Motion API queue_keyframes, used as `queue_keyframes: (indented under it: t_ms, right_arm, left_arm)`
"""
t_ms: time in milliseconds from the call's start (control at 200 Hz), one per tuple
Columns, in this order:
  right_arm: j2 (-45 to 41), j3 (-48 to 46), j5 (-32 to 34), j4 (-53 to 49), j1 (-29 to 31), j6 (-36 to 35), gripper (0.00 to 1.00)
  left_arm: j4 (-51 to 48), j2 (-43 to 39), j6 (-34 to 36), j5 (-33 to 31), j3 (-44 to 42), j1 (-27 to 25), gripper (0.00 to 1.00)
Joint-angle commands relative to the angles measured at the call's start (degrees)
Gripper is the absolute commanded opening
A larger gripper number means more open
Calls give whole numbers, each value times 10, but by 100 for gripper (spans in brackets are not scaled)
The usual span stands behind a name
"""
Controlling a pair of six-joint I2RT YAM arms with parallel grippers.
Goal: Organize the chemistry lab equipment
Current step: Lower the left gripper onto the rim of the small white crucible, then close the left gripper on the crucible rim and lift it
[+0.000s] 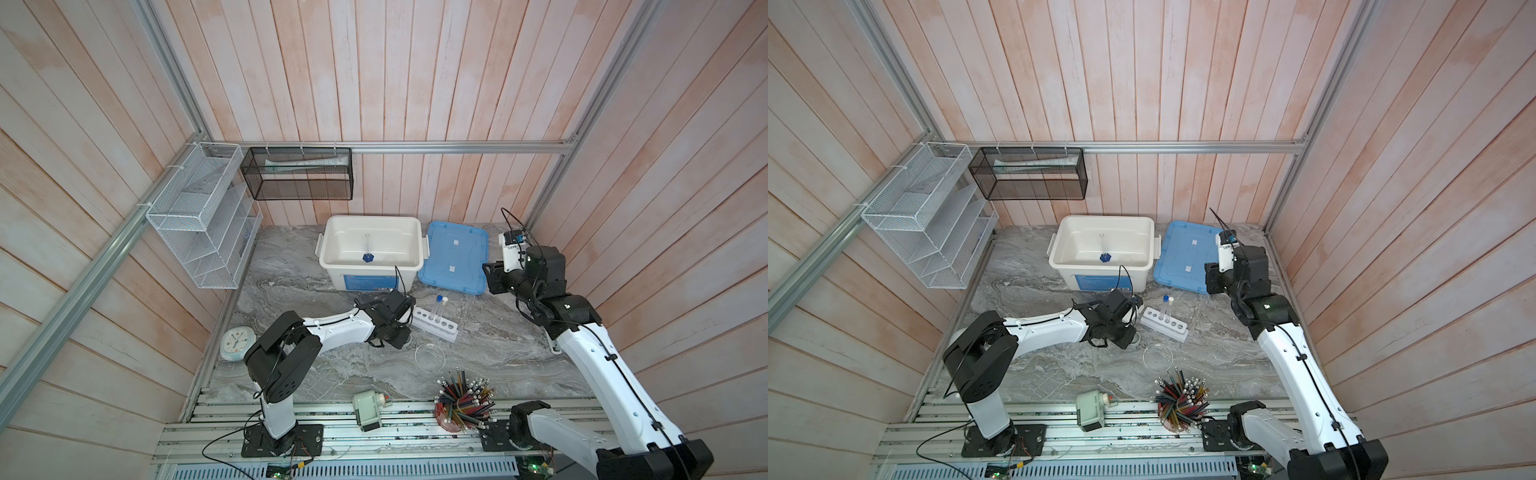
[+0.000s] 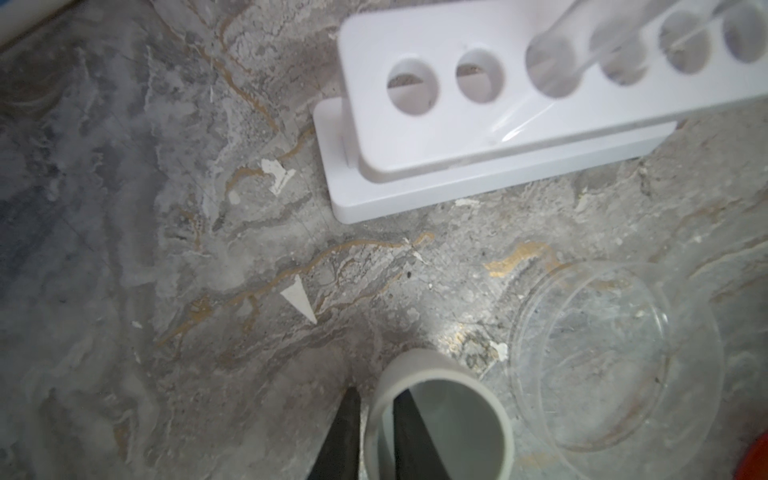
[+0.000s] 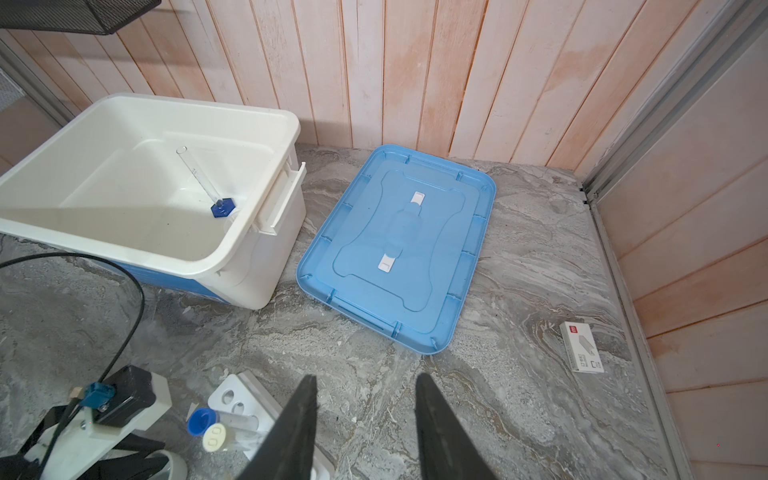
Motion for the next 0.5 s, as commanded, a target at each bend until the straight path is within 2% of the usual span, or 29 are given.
queue_keyframes:
  t_ms: [0,220,490]
  right_arm:
    - [-6,-8,-3,10,-4,5,40]
    - [-9,-9,-3,13,-7,7,40]
    - [-11,-8,-1,15,-8,10,40]
  left_arm:
    - [-11,6,10,-2,15,-2,14]
    - [-15,3,9,0,11,-7,6]
    - [-42,-37,26,-22,16,-8,3]
